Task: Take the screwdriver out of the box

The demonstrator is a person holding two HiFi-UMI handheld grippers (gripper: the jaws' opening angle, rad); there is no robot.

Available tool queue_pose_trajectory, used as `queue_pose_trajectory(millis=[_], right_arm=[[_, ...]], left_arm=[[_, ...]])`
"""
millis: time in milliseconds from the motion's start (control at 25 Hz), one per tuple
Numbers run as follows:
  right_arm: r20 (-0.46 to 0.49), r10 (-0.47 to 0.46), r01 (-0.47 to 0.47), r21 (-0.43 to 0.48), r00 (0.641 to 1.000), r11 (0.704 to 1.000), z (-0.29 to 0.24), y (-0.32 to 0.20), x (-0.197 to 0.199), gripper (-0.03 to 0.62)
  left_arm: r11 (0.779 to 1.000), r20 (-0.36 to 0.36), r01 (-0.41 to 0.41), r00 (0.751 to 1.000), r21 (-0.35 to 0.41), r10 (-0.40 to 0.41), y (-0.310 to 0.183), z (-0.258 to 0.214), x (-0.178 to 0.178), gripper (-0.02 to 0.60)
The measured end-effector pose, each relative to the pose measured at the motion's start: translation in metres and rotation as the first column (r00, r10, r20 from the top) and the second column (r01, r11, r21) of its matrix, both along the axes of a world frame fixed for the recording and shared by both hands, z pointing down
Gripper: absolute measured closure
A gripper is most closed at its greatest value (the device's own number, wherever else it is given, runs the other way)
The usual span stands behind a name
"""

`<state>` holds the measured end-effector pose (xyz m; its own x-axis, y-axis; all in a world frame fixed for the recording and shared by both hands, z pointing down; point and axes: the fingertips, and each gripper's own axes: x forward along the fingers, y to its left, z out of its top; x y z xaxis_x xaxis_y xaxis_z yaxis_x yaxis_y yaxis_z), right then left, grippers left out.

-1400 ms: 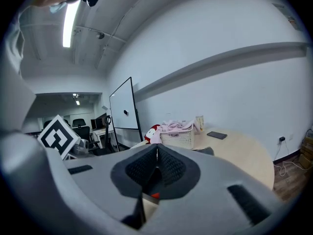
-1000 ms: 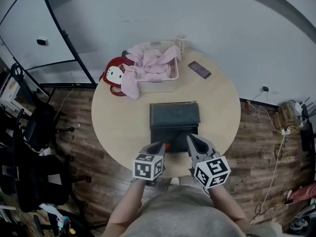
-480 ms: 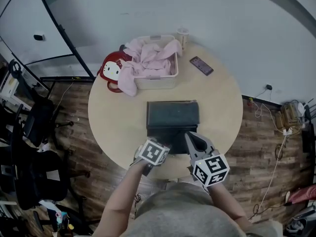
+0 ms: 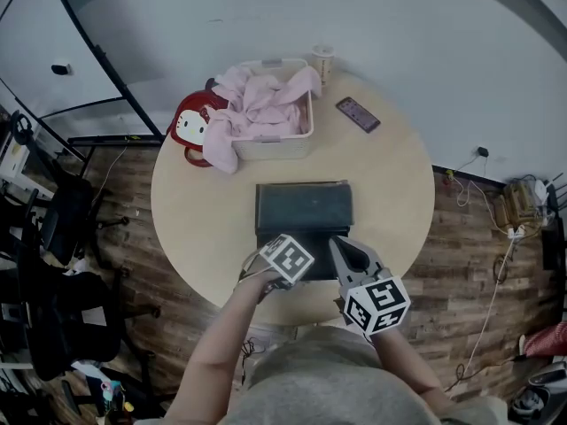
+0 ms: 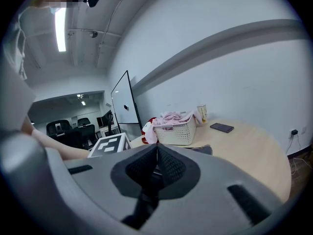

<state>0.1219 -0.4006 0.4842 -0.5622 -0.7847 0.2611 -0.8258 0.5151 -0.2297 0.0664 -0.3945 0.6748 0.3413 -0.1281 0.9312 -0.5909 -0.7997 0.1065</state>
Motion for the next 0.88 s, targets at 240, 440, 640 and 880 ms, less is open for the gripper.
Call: queue_pose_trajectory(millis=[240, 440, 640, 880], right_arm=[[0.006, 0.008, -0.008, -0.006, 1.0, 1.0, 0.003, -0.004, 0.006, 0.594], [0.011, 0.014, -0.014, -0.015, 1.0, 1.0, 0.006, -0.006, 0.01, 0.594], [0.014, 0.004, -0.004, -0.016, 1.0, 1.0, 0.007, -0.006, 0.005, 0.594], [0.014, 0.009, -0.009, -0.012, 1.0, 1.0, 0.004, -0.002, 0.004, 0.594]], left_arm=[[0.999, 0.066, -0.018, 0.998, -0.031, 0.02, -0.001, 0.016, 0.003, 0.405], [1.0, 0.095, 0.009, 0.995, -0.004, -0.009, -0.004, 0.018, 0.003, 0.436], [0.997, 0.074, 0.078, 0.994, 0.022, -0.079, -0.011, 0.016, -0.002, 0.531], [0.997, 0.084, 0.048, 0.995, 0.065, -0.053, -0.009, 0.014, -0.001, 0.532]])
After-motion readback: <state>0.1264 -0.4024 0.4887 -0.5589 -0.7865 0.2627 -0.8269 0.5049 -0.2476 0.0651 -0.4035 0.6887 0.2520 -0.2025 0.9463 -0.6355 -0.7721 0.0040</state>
